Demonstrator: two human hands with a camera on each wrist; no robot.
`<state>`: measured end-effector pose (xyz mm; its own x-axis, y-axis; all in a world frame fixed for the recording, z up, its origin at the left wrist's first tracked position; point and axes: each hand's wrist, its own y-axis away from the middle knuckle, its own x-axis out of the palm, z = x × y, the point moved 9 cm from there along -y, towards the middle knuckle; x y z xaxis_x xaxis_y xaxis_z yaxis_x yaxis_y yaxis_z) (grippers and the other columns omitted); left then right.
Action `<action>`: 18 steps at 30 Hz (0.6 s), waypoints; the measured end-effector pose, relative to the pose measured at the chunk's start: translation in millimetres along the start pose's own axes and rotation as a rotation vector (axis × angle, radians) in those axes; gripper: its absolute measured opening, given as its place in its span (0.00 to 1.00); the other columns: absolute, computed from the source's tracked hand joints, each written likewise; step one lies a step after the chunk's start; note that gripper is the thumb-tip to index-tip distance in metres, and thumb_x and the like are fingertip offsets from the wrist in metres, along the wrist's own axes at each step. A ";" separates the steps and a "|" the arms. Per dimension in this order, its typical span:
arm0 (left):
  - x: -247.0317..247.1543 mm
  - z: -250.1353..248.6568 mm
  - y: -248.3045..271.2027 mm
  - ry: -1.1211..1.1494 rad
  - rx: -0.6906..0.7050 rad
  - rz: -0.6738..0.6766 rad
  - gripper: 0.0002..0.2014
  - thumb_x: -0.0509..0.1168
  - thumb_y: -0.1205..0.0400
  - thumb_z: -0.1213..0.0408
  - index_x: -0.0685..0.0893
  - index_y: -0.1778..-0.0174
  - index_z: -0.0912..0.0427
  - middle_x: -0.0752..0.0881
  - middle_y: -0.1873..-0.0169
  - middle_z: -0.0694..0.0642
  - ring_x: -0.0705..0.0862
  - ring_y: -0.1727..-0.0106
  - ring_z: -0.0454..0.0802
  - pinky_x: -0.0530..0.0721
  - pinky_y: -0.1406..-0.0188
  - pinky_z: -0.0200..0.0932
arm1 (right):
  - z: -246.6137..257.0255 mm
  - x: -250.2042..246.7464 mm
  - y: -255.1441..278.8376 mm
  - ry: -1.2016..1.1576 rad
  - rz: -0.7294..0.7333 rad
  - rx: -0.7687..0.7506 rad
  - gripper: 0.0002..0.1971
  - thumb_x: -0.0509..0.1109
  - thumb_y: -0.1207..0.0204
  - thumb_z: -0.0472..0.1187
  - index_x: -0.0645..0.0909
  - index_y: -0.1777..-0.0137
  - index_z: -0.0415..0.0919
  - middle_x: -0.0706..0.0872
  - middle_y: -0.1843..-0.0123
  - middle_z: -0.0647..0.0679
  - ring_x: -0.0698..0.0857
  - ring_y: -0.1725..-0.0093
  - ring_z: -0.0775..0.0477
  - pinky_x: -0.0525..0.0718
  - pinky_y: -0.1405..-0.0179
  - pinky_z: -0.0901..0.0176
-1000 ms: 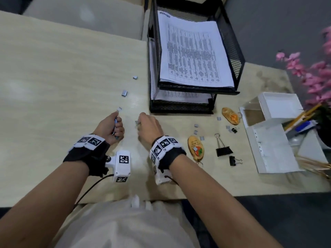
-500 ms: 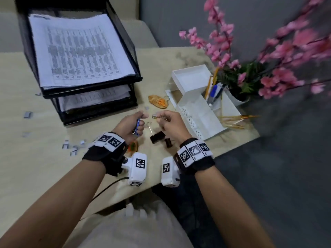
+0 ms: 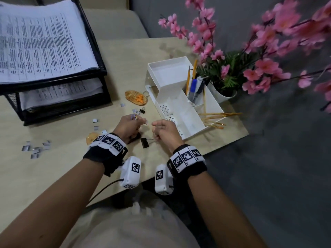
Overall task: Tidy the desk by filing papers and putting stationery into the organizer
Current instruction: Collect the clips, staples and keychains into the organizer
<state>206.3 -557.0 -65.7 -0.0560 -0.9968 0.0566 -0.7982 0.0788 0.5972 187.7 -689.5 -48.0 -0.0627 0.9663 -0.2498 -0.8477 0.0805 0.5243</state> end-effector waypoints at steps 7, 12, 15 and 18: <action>-20.9 -4.5 -21.4 -0.098 -0.030 -0.241 0.14 0.69 0.22 0.61 0.71 0.67 0.57 0.69 0.76 0.55 0.67 0.78 0.50 0.64 0.84 0.34 | 15.9 -74.6 -6.2 0.341 -0.296 -0.118 0.11 0.62 0.24 0.28 0.86 0.52 0.36 0.88 0.52 0.42 0.86 0.50 0.45 0.83 0.45 0.58; 43.5 -19.9 -32.4 0.175 -0.104 -0.102 0.17 0.52 0.14 0.58 0.65 0.69 0.56 0.66 0.84 0.50 0.64 0.87 0.45 0.60 0.87 0.28 | 21.9 -98.8 -4.2 0.593 -0.348 -0.124 0.12 0.62 0.24 0.28 0.85 0.48 0.36 0.87 0.44 0.38 0.81 0.41 0.40 0.78 0.45 0.57; 87.8 -29.3 -34.1 0.253 -0.091 -0.026 0.16 0.48 0.14 0.64 0.63 0.69 0.57 0.65 0.84 0.51 0.64 0.92 0.42 0.60 0.87 0.25 | 15.8 -102.0 -0.7 0.642 -0.323 -0.100 0.13 0.61 0.24 0.27 0.85 0.46 0.34 0.86 0.43 0.36 0.79 0.38 0.39 0.78 0.42 0.57; 125.0 -34.8 -32.7 0.153 -0.006 0.032 0.13 0.47 0.18 0.71 0.63 0.69 0.58 0.64 0.78 0.57 0.68 0.88 0.45 0.61 0.84 0.30 | 8.4 -102.8 0.3 0.645 -0.311 -0.098 0.13 0.61 0.27 0.26 0.86 0.50 0.32 0.87 0.46 0.33 0.82 0.41 0.36 0.79 0.43 0.55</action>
<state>246.3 -683.8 -50.3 0.0108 -0.9804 0.1969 -0.7939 0.1113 0.5978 198.3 -786.8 -15.3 -0.0837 0.5635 -0.8219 -0.9185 0.2764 0.2830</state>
